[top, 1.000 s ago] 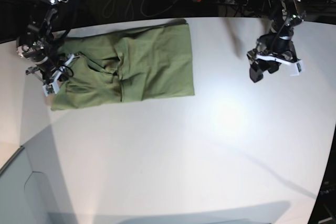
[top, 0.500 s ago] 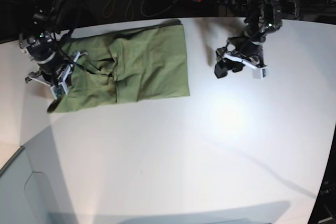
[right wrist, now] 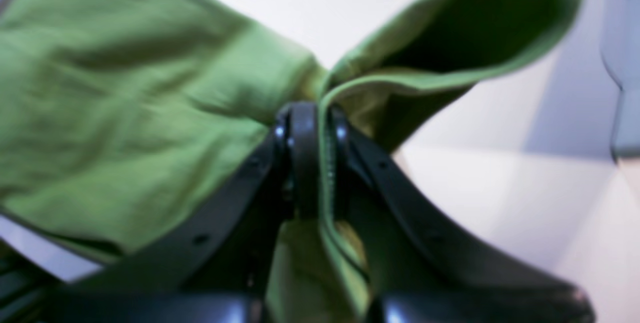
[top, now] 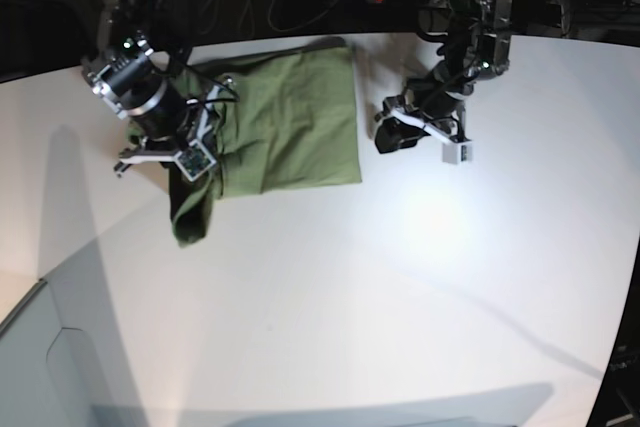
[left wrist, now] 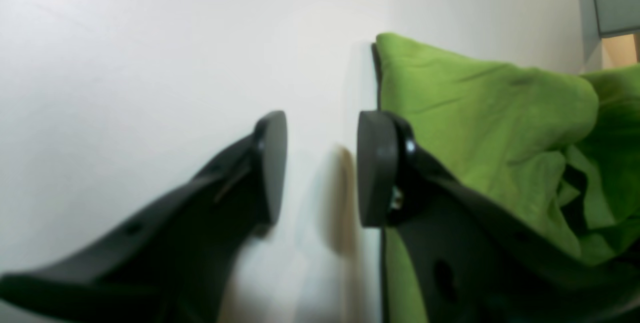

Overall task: Fold the T-shirt properly
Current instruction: 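Fold the shirt end with the right gripper over onto the bundle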

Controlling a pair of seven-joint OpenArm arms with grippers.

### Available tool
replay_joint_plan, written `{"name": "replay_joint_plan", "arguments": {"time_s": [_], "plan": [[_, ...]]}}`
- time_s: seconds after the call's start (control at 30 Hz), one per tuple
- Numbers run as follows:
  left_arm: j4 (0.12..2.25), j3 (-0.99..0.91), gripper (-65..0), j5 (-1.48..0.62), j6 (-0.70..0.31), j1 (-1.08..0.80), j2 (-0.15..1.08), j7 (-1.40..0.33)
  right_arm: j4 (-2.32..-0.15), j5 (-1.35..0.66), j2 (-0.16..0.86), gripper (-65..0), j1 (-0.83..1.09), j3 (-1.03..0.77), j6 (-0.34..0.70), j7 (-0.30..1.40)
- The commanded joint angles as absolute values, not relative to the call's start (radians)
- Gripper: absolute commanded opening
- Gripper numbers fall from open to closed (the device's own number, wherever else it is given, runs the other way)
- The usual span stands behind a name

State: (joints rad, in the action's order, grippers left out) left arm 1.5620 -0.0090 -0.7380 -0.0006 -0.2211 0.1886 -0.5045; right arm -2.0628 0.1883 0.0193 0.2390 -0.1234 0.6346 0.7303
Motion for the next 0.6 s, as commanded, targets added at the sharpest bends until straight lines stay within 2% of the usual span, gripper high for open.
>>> {"name": "replay_joint_plan", "arguments": {"time_s": [0.0,0.33,0.57], "plan": [[1.569,-0.01,-42.1,-0.739,0.005,-0.22,0.194,-0.515,-2.083,0.174,0.021,-65.0,0.231,-0.093,0.638,0.707],[1.569,-0.012,-42.3,-0.736,0.007,-0.22,0.18,-0.518,-2.057,0.176,0.005,-65.0,0.191,0.171,0.634,0.705],[1.569,-0.012,-42.4,-0.736,0.008,-0.226,0.18,-0.522,-1.923,0.174,-0.001,-65.0,0.137,0.272,0.633,0.673]]}}
